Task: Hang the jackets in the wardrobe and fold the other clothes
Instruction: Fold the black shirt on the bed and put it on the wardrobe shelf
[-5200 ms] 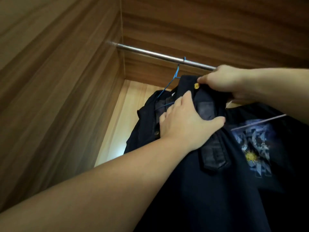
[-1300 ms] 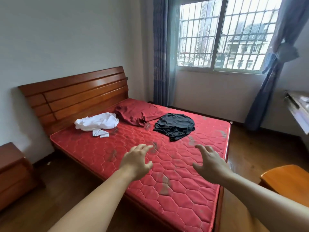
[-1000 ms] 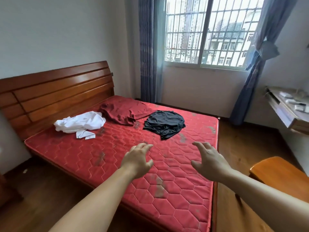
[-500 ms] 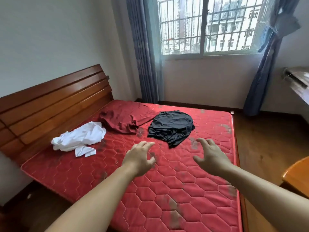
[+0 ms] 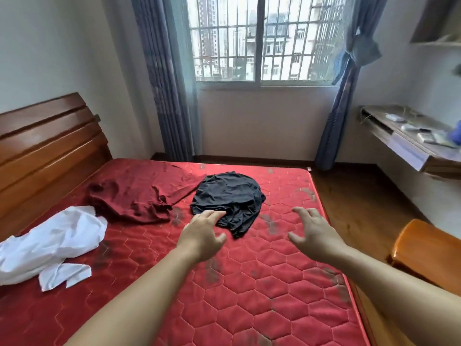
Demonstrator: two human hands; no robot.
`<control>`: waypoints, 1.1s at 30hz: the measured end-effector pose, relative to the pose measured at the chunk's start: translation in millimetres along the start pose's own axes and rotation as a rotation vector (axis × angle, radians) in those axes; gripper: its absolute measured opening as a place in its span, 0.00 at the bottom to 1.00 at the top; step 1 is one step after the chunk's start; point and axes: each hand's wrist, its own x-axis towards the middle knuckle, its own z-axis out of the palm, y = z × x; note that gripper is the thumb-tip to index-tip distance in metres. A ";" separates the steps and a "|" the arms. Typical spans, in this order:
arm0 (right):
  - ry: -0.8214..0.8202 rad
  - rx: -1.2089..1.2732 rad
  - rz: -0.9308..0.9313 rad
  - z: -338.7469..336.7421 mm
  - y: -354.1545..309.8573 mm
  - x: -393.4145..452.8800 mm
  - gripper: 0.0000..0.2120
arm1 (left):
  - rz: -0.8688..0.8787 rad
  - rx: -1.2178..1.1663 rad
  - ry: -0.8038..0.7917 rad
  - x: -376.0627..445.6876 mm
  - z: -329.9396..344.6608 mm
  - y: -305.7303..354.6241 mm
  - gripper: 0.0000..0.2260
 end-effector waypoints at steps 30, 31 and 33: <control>-0.365 0.025 0.248 309.5 -36.8 287.9 0.30 | -0.090 0.045 -0.350 281.9 186.5 -215.4 0.25; -0.389 0.011 0.261 328.2 -33.0 295.7 0.30 | -0.108 0.037 -0.383 287.5 207.5 -225.8 0.25; -0.446 -0.021 0.279 365.3 -24.2 309.1 0.30 | -0.124 0.045 -0.454 291.8 250.7 -246.5 0.25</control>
